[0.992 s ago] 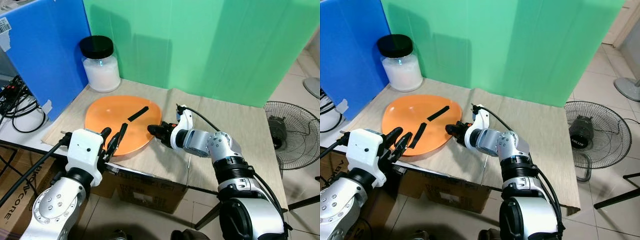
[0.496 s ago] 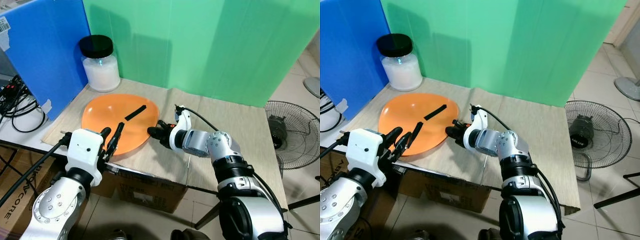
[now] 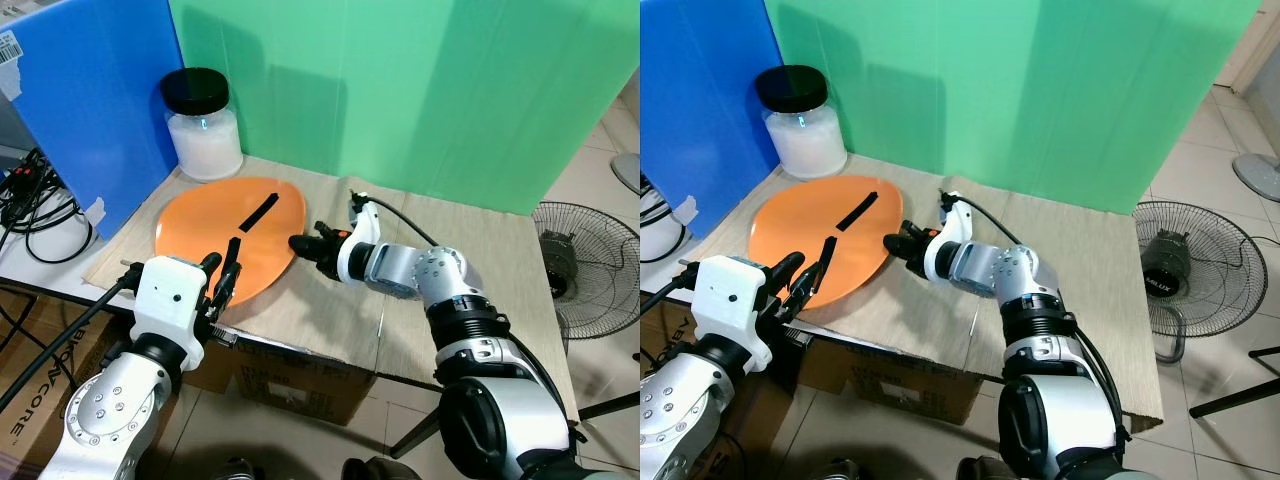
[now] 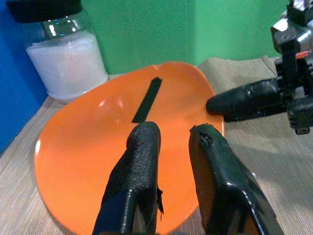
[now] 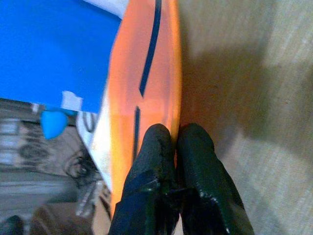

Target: Setting the table

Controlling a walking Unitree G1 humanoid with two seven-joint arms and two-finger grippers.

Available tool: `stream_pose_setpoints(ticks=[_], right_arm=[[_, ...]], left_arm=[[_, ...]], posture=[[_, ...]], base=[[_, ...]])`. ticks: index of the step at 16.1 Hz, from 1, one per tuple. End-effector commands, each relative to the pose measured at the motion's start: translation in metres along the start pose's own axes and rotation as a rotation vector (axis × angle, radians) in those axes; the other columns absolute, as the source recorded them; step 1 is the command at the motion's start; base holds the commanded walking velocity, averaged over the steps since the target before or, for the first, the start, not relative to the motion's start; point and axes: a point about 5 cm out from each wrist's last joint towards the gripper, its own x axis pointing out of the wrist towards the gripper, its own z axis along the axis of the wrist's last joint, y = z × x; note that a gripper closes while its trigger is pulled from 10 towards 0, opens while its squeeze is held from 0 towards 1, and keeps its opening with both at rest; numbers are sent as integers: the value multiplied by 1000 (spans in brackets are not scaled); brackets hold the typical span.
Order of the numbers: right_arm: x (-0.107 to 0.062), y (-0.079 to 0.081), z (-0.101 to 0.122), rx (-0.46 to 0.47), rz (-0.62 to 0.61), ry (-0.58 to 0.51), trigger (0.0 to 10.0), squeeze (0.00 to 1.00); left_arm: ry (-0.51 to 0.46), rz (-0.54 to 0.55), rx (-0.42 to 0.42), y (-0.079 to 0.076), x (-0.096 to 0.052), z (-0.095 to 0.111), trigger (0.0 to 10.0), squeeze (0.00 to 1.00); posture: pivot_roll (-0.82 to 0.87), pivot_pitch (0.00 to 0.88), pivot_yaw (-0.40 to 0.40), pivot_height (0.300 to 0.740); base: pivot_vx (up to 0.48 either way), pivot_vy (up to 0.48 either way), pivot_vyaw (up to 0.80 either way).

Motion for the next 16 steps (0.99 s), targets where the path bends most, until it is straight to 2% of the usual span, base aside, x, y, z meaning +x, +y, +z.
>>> stream_pose_setpoints(ticks=[1, 4, 5, 6, 8, 9, 10, 12, 14, 16], right_arm=[[-5, 5, 7, 1, 50, -30, 0, 0], [-14, -7, 7, -17, 21, -26, 0, 0], [-16, -10, 6, -49, -2, -7, 667, 0], [-16, -11, 3, -77, -10, 10, 10000, 0], [-13, -12, 0, -58, -17, 6, 10000, 0], [-10, -13, -3, -57, -23, 7, 10000, 71], [-7, -12, -5, -44, -20, 7, 10000, 75], [-2, -13, -9, -23, -23, 7, 10000, 71], [1, -12, -12, -27, -25, 12, 10000, 59], [0, -11, -12, -26, -25, 14, 10000, 47]], left_arm=[[-6, 2, -2, 0, 0, 0, 10000, 0], [-4, 4, -5, 0, -1, 0, 10000, 0], [-5, 3, -6, -1, 0, 0, 10000, 0], [-6, 1, -8, -1, 0, 0, 10000, 0], [-6, -2, -11, -2, 1, -1, 10000, 0], [-5, -3, -14, -3, 1, -1, 10000, 0], [0, -4, -24, -3, 0, -3, 10000, 0], [34, 23, -79, 0, -4, -15, 10000, 0], [114, 70, -43, 10, -15, -35, 10000, 0], [136, 122, -27, 20, -23, -41, 10000, 0]], posture=[[22, 56, -34, 740], [19, 50, -30, 740], [18, 49, -31, 740], [16, 48, -30, 740], [15, 48, -31, 740], [18, 49, -33, 740], [18, 49, -33, 740], [22, 58, -36, 740], [22, 64, -38, 740], [23, 70, -41, 740]], base=[[0, 0, 0], [0, 0, 0], [0, 0, 0], [0, 0, 0], [0, 0, 0], [0, 0, 0], [0, 0, 0], [0, 0, 0], [0, 0, 0], [0, 0, 0]])
